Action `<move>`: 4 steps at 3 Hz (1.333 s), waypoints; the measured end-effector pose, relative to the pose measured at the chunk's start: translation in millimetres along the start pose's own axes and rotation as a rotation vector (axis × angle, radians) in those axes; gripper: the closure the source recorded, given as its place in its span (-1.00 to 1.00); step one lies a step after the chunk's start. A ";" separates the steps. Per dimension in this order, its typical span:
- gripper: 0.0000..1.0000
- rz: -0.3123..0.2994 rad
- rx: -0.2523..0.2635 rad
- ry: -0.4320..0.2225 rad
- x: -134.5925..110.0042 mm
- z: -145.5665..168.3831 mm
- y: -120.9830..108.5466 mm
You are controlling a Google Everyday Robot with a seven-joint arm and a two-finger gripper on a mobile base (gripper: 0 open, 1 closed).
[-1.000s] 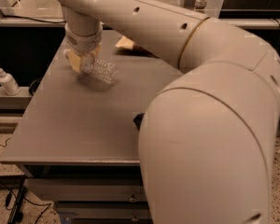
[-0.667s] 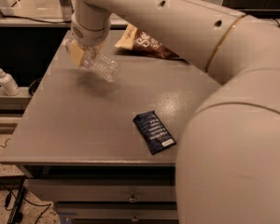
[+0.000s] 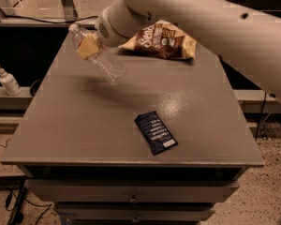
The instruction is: Place water bottle upright
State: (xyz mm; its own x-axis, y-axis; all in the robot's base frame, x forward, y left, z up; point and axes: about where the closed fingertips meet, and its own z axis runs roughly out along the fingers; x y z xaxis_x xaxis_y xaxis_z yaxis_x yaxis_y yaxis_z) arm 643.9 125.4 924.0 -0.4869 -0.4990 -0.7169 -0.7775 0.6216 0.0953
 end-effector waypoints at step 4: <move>1.00 0.013 -0.153 -0.513 -32.9 -20.5 -16.9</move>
Offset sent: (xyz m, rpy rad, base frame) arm 0.0525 -0.0348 0.0829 0.6715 -0.3693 0.0234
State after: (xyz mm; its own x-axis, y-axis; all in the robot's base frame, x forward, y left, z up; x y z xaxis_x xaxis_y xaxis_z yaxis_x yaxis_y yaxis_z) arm 665.0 118.9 960.2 -0.2688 -0.1088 -0.9570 -0.8405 0.5117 0.1780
